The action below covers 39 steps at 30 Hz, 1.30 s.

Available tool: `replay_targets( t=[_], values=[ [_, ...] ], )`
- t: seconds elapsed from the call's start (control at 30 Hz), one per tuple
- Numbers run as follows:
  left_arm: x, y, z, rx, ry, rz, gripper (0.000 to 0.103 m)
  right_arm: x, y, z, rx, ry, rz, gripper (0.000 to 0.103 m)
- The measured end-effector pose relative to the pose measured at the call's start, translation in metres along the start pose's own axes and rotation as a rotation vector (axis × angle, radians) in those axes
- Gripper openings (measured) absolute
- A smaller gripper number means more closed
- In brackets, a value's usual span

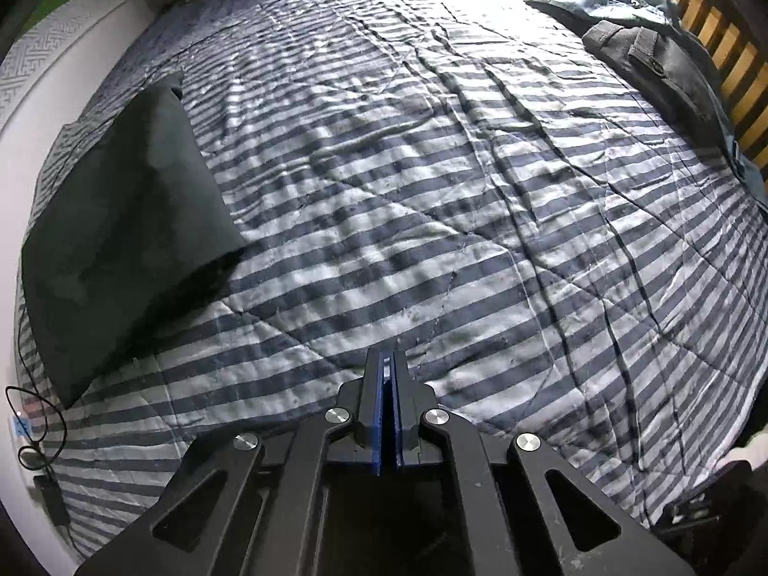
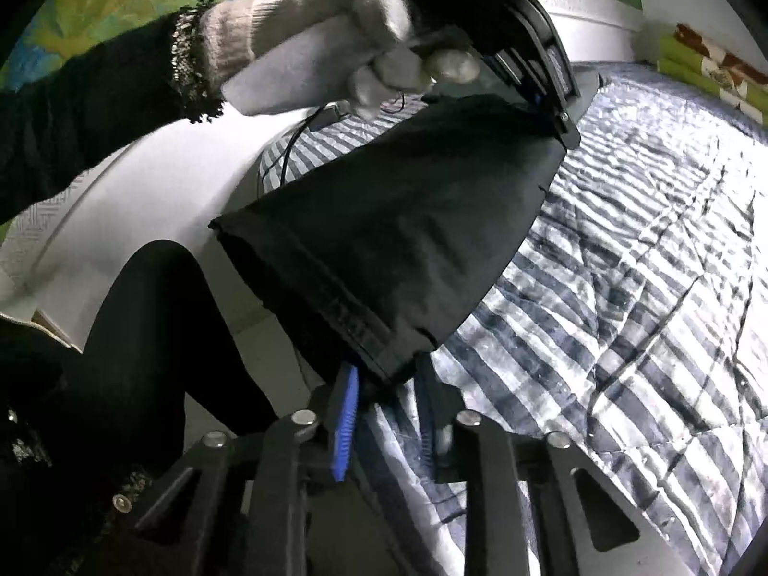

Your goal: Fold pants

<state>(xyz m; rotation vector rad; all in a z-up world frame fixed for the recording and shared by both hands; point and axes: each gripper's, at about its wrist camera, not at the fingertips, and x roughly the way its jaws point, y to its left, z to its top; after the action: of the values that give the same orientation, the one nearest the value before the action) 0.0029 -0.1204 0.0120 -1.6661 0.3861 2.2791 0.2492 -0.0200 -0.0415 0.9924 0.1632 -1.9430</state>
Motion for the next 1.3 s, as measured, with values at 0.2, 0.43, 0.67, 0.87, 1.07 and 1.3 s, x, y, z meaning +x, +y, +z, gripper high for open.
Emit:
replay_targets(
  t=[0.2,0.43,0.67,0.87,1.07,1.3],
  values=[
    [-0.002,0.003,0.000,-0.009,-0.018,0.011,0.001,-0.005,0.005,0.001,-0.037,-0.029,-0.017,0.013],
    [0.006,0.020,0.008,-0.060,-0.031,0.098,0.000,-0.005,0.014,-0.002,-0.097,-0.024,-0.018,0.012],
    [-0.007,0.031,0.000,-0.086,-0.003,-0.069,0.025,-0.002,0.010,-0.004,-0.100,-0.003,-0.019,0.012],
    [-0.007,0.021,-0.001,-0.093,-0.024,-0.103,0.050,-0.002,0.009,-0.005,-0.081,-0.005,-0.023,0.012],
    [0.003,0.004,0.008,-0.034,0.026,-0.088,0.057,-0.002,0.008,-0.003,-0.077,-0.006,-0.034,0.012],
    [0.012,0.001,-0.001,-0.065,0.017,-0.052,0.018,-0.006,0.007,-0.001,-0.067,-0.022,-0.070,0.011]
  ],
)
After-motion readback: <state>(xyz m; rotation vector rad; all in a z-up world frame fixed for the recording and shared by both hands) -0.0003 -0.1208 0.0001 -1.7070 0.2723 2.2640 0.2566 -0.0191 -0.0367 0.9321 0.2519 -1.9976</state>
